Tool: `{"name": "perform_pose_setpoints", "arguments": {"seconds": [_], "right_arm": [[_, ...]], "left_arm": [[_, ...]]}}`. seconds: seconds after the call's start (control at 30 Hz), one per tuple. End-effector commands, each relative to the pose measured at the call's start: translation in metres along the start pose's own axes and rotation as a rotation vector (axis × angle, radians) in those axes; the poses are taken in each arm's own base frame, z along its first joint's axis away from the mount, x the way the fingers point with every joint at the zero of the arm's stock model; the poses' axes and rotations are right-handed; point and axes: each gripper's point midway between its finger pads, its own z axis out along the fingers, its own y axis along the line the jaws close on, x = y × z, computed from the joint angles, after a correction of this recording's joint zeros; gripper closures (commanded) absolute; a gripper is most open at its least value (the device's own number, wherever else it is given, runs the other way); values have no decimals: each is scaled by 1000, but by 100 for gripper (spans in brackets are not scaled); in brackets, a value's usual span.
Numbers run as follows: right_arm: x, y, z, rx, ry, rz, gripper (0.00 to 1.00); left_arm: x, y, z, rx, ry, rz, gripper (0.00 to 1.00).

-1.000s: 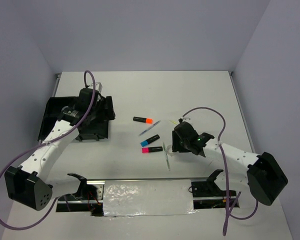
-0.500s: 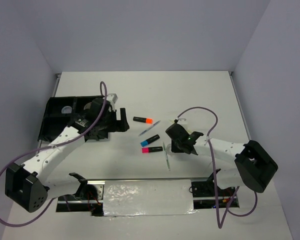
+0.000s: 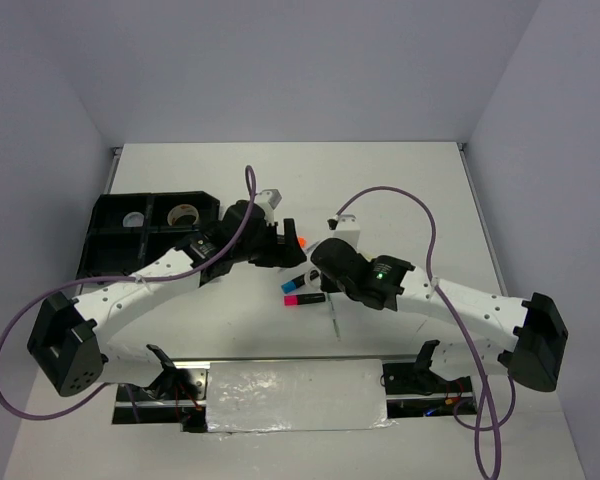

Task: Sort the stationery into containers
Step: Pick up the stationery from the center of the board.

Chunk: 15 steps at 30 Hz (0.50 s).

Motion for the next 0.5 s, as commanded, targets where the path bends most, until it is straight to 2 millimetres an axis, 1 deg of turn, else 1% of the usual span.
{"name": "perform_pose_setpoints", "arguments": {"seconds": [0.0, 0.03, 0.07, 0.13, 0.17, 0.23, 0.27, 0.33, 0.4, 0.43, 0.47], "right_arm": [[-18, 4, -13, 30, -51, 9, 91], [-22, 9, -16, 21, -59, 6, 91], [-23, 9, -16, 27, -60, 5, 91], [-27, 9, -17, 46, -67, -2, 91], [-28, 10, -18, 56, -71, -2, 91], [-29, 10, -16, 80, -66, -18, 91], [-28, 11, -14, 83, -62, -23, 91], [-27, 13, -12, 83, -56, -29, 91], [-28, 15, -12, 79, -59, -27, 91], [-28, 15, -12, 82, -60, -25, 91], [-30, 15, -13, 85, -65, -26, 91]], "left_arm": [[-21, -34, -1, 115, -51, -19, 11], [-19, -33, 2, 107, -43, -15, 12], [-17, -34, 3, 100, -37, -10, 16], [-10, -35, 7, 94, -13, 2, 20], [-8, -36, 8, 94, -4, 8, 25], [-2, -34, 13, 74, 12, 16, 28], [1, -36, 13, 76, 17, 21, 31], [3, -36, 16, 69, 18, 24, 36], [6, -37, 18, 63, 28, 33, 42], [6, -39, 18, 64, 30, 36, 48], [7, -38, 20, 60, 37, 36, 48]]}}
